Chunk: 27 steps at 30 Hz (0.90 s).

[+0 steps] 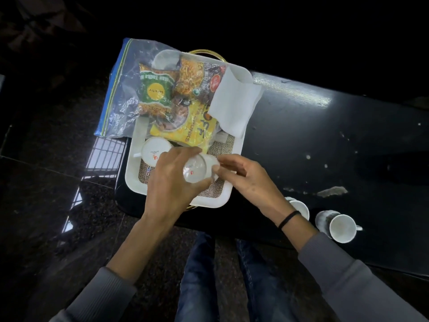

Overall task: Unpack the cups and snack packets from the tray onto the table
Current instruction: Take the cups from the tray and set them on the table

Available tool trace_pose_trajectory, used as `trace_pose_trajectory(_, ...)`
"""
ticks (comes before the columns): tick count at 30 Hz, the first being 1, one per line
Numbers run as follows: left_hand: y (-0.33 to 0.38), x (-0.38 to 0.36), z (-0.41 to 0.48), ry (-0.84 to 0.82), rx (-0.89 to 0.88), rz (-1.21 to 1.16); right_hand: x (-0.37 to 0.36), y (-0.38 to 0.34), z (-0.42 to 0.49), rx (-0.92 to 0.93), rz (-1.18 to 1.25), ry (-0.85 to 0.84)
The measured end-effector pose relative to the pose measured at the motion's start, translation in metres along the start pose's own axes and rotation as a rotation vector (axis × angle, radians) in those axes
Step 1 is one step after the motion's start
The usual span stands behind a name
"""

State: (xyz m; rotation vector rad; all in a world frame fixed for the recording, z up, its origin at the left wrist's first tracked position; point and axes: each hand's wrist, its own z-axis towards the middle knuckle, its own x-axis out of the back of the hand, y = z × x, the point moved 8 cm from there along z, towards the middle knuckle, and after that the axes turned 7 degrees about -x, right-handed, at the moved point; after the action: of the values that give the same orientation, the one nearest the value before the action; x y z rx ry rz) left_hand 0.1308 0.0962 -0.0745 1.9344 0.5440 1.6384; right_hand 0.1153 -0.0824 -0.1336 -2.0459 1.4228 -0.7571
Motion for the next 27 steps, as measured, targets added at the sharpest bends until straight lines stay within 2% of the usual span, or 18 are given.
trace_pose_trajectory(4,-0.006,-0.013,0.006,-0.024,0.392,-0.618,0.027,-0.007,-0.007,0.021,0.214,-0.047)
trace_pose_trajectory(6,0.000,-0.029,0.010,-0.067,0.507,-0.838,0.039,-0.012,-0.011,0.036,0.301,-0.097)
trace_pose_trajectory(9,0.018,-0.048,0.018,-0.158,0.526,-0.858,0.058,-0.012,-0.017,0.031,0.288,-0.131)
trace_pose_trajectory(14,0.043,-0.079,0.022,-0.208,0.528,-0.919,0.093,0.009,-0.028,-0.053,0.334,-0.062)
trace_pose_trajectory(17,0.070,-0.099,0.018,-0.301,0.377,-0.993,0.114,0.024,-0.036,-0.096,0.387,0.014)
trace_pose_trajectory(21,0.095,-0.127,0.009,-0.440,0.209,-0.856,0.131,0.040,-0.047,-0.162,0.432,0.051)
trace_pose_trajectory(27,0.105,-0.165,0.006,-0.502,0.183,-0.747,0.150,0.060,-0.054,-0.252,0.379,0.142)
